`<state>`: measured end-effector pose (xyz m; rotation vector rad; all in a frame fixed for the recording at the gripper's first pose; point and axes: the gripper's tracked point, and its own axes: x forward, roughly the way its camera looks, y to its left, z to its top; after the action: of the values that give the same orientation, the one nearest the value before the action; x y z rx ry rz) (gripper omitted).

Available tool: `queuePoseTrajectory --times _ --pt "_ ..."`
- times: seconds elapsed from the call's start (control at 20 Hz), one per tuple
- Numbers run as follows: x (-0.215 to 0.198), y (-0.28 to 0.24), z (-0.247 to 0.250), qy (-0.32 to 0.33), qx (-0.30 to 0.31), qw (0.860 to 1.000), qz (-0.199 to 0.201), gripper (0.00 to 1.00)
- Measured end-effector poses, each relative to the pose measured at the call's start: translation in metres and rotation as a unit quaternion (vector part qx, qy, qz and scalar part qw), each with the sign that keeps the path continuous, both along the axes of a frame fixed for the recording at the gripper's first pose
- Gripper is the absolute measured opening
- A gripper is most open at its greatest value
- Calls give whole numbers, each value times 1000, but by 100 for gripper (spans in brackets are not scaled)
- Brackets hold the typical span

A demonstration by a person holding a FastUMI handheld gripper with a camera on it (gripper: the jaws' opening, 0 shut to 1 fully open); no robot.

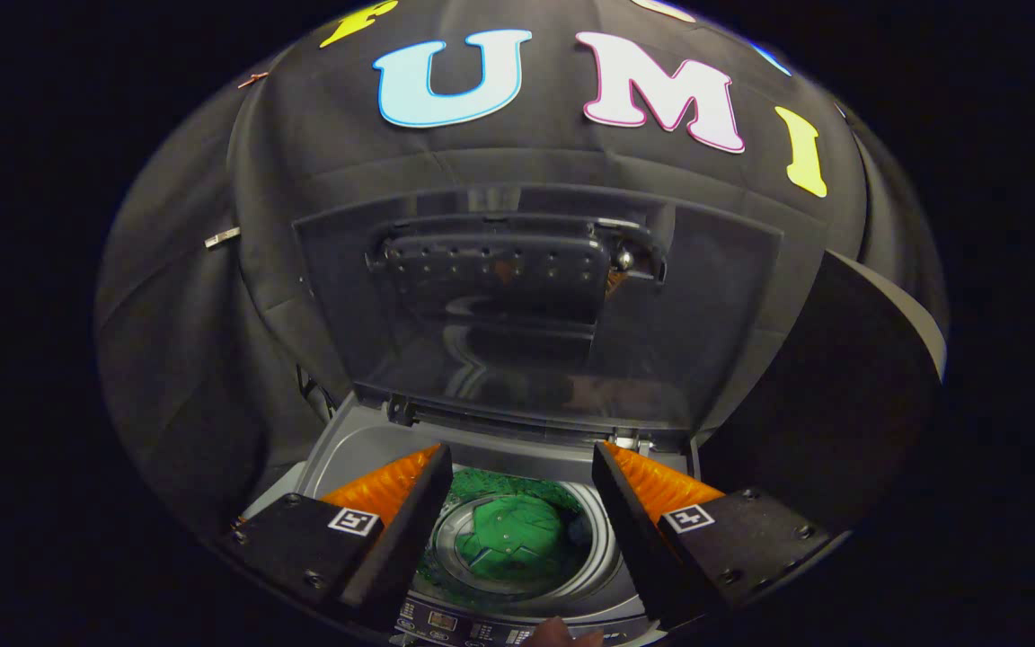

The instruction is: Put the clothes into the washing machine and then close the washing machine lid.

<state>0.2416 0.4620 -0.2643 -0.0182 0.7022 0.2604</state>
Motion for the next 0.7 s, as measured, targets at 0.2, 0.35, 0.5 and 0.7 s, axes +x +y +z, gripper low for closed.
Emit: queuePoseTrajectory --times 0.2,0.35,0.5,0.7 --pt "1 -3 44 -51 7 999 2 99" --pt "2 -4 78 -78 25 997 1 99" --pt "4 -5 105 -93 33 995 6 98" --pt "9 -8 127 -105 44 993 1 98"
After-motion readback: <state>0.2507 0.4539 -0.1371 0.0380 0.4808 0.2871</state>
